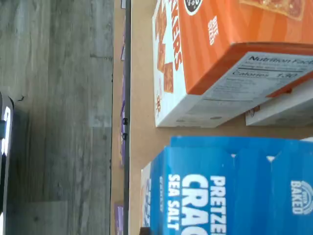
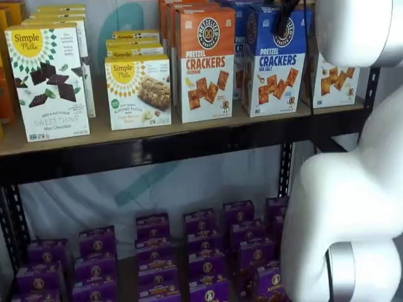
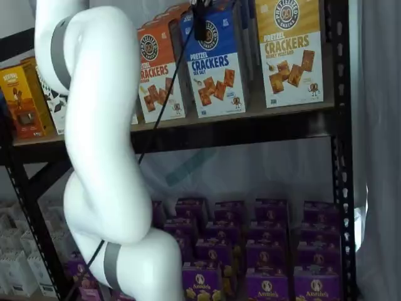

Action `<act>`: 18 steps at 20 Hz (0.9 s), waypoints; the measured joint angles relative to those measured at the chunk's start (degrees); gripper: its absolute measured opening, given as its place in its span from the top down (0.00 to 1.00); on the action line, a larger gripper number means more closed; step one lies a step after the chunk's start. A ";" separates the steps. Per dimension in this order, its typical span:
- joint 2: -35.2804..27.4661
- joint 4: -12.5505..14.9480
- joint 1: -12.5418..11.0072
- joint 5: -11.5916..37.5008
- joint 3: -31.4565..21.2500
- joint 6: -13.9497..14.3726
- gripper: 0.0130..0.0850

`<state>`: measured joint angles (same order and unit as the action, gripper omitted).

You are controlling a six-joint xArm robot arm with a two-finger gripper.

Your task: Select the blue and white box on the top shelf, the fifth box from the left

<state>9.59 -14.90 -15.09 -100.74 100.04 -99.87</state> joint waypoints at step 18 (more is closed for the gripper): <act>0.67 -0.11 0.13 -1.69 0.08 0.37 0.39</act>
<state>10.26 -15.01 -14.96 -102.43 100.12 -99.50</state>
